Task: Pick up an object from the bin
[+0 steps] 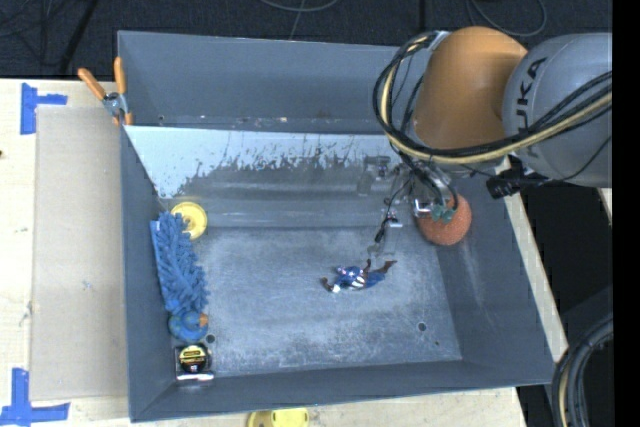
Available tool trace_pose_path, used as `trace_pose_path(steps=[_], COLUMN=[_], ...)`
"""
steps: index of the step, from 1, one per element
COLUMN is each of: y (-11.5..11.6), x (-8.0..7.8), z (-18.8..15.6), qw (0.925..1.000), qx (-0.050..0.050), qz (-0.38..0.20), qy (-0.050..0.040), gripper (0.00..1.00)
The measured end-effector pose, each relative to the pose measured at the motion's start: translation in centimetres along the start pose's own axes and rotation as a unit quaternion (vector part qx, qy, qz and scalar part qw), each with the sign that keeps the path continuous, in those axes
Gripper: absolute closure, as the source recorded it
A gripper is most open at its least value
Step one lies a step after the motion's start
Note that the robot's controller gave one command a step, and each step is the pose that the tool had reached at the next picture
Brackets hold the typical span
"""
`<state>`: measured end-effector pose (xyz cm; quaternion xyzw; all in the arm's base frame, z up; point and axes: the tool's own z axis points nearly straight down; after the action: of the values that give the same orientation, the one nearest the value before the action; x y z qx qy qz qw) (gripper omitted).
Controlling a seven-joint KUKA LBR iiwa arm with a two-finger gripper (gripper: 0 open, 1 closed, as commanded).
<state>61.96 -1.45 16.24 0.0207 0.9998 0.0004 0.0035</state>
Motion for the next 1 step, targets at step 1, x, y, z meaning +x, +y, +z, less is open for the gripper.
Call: trace_pose_path(steps=[1], y=[-0.3], x=[0.66], z=[2.17], qw=[0.9999], qx=[0.0], qz=[0.012], qy=[0.0023], gripper=[0.0])
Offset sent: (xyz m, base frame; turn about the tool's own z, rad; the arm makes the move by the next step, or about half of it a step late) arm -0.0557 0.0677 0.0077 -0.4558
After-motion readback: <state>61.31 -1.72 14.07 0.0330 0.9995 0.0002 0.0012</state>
